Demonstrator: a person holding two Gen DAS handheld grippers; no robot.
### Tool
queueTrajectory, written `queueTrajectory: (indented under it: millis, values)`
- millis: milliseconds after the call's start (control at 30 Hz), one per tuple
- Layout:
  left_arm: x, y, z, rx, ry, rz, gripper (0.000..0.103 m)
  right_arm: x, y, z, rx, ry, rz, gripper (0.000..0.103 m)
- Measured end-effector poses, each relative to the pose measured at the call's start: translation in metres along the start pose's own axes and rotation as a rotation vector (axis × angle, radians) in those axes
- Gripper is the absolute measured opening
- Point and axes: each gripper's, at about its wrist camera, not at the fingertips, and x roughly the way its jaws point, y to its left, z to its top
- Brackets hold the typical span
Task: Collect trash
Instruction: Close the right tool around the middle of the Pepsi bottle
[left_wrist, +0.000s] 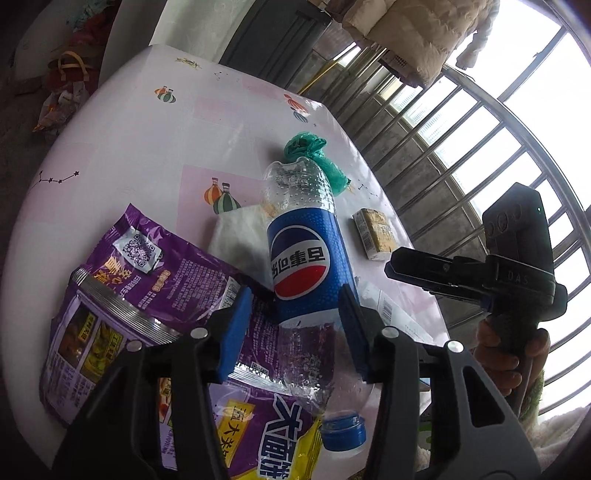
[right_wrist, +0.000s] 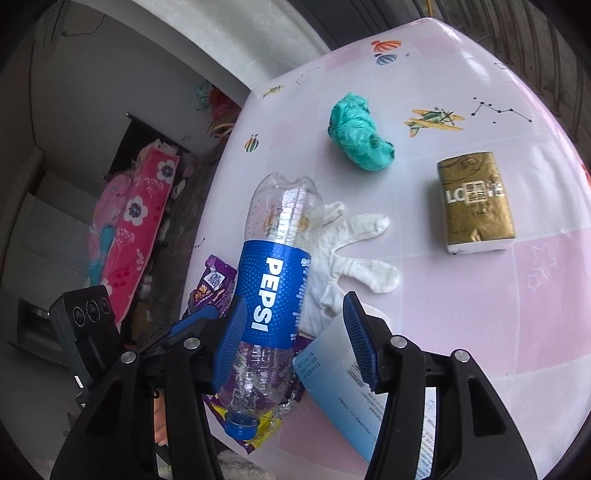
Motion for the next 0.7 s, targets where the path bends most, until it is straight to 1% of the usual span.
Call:
queueTrajectory:
  millis: [100,233,300,500,633,700]
  values:
    - [0.003,0.008,0.000,-0.014,0.000,0.002,0.030,0.014,0.008,0.006,-0.016,0.040,-0.006,0.053]
    - [0.011,0.017,0.004,-0.035,0.012,0.004,0.022,0.033,0.014,0.015,-0.029,0.083,-0.031,0.053]
    - [0.016,0.021,0.005,-0.043,0.025,0.008,0.016,0.041,0.016,0.018,-0.028,0.105,-0.013,0.053]
    - [0.026,0.027,0.007,-0.048,0.048,0.022,0.011,0.057,0.023,0.023,-0.019,0.145,0.003,0.055]
    - [0.027,0.030,0.007,-0.062,0.049,0.010,0.007,0.060,0.026,0.023,-0.006,0.142,0.018,0.056]
    - [0.026,0.029,0.007,-0.070,0.050,-0.001,0.002,0.060,0.027,0.022,-0.007,0.136,0.023,0.056]
